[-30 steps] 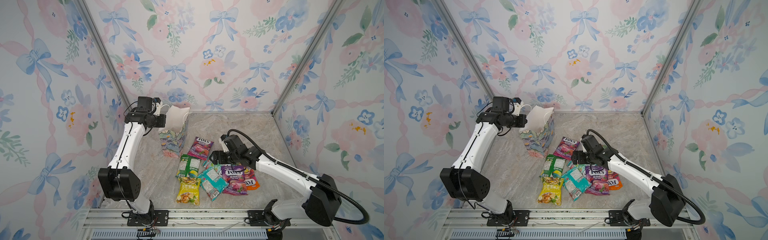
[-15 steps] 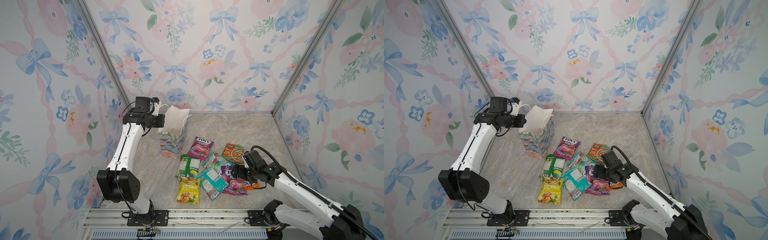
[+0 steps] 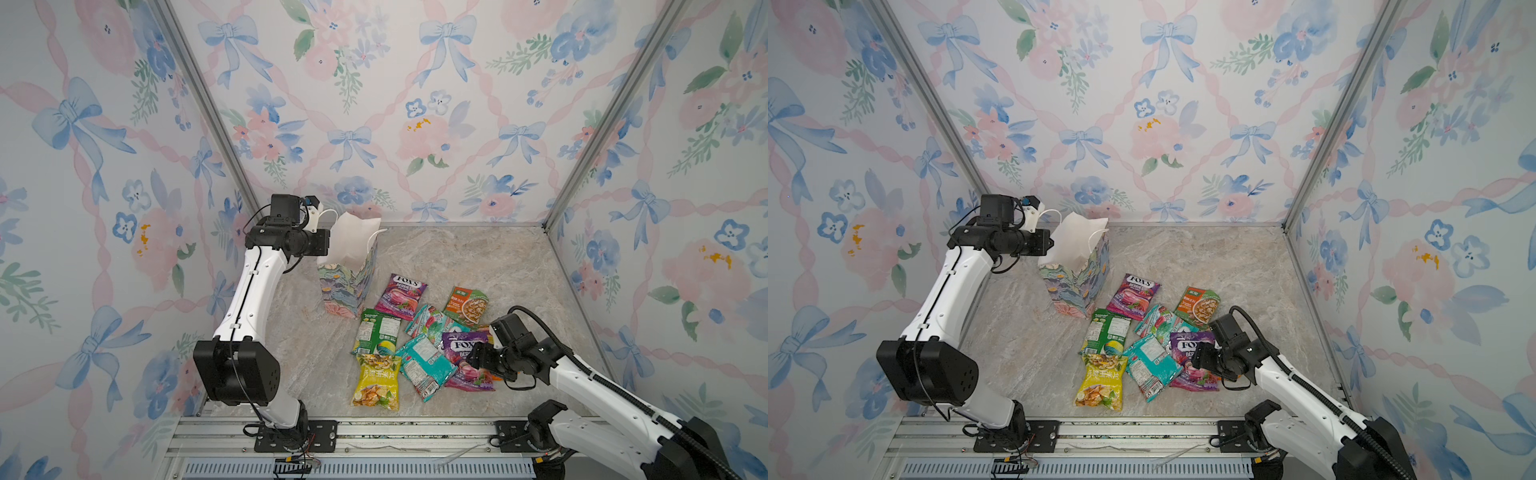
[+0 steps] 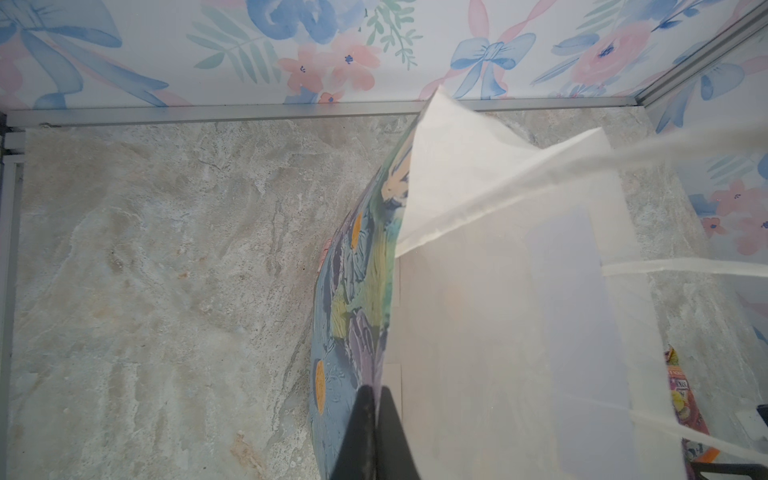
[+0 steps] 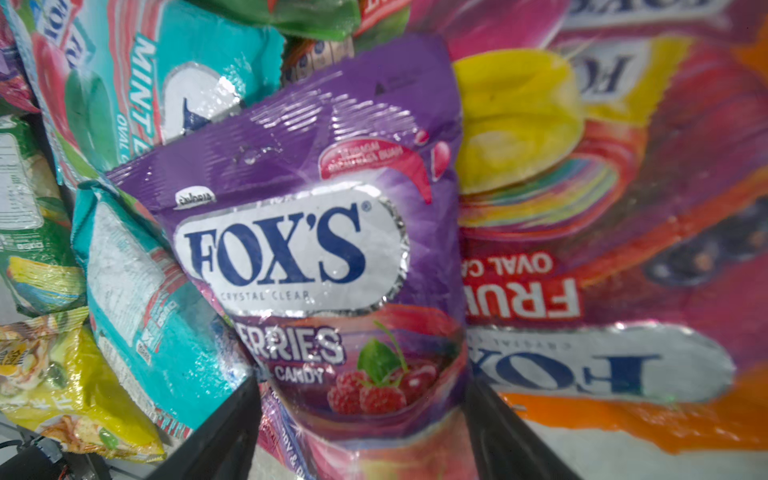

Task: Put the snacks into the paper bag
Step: 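Lower the right gripper onto the purple Fox's Berries packet and close, then lift the purple packet with the right gripper toward the bag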

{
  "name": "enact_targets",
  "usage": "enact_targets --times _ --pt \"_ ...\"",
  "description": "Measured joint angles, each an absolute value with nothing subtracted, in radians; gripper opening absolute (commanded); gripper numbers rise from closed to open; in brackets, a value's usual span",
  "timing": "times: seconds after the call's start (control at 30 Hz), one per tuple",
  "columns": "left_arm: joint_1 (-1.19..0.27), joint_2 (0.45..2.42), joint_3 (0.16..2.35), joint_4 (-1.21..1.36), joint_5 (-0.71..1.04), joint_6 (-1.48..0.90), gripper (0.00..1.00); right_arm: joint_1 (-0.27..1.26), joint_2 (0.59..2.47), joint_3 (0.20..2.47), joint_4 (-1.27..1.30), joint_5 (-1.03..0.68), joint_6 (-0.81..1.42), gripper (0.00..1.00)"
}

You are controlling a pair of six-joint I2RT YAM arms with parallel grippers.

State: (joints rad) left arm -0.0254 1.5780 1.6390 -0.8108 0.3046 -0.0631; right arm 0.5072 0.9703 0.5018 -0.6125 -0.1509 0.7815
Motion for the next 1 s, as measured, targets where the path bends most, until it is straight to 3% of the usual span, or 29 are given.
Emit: enact_targets --times 0.3,0.33,0.47,0.53,0.63,1.0 --pt "-0.025 1.578 1.639 -0.811 0.313 -0.063 0.0 0.505 1.008 0.496 -0.526 -0.19 0.787 0.25" --pt "-0.025 1.578 1.639 -0.811 0.314 -0.063 0.0 0.505 1.011 0.496 -0.521 -0.194 0.786 0.24" --pt "-0.025 1.578 1.639 -0.811 0.316 -0.063 0.0 0.505 1.023 0.504 -0.527 -0.199 0.773 0.36" --pt "-0.025 1.578 1.638 -0.81 0.316 -0.063 0.0 0.503 1.023 0.519 -0.543 -0.195 0.753 0.5" --pt "-0.025 1.578 1.638 -0.811 0.316 -0.063 0.0 0.492 1.011 0.528 -0.57 -0.184 0.728 0.59" --pt "-0.025 1.578 1.638 -0.811 0.324 -0.063 0.0 0.492 1.031 0.478 -0.513 -0.218 0.744 0.58"
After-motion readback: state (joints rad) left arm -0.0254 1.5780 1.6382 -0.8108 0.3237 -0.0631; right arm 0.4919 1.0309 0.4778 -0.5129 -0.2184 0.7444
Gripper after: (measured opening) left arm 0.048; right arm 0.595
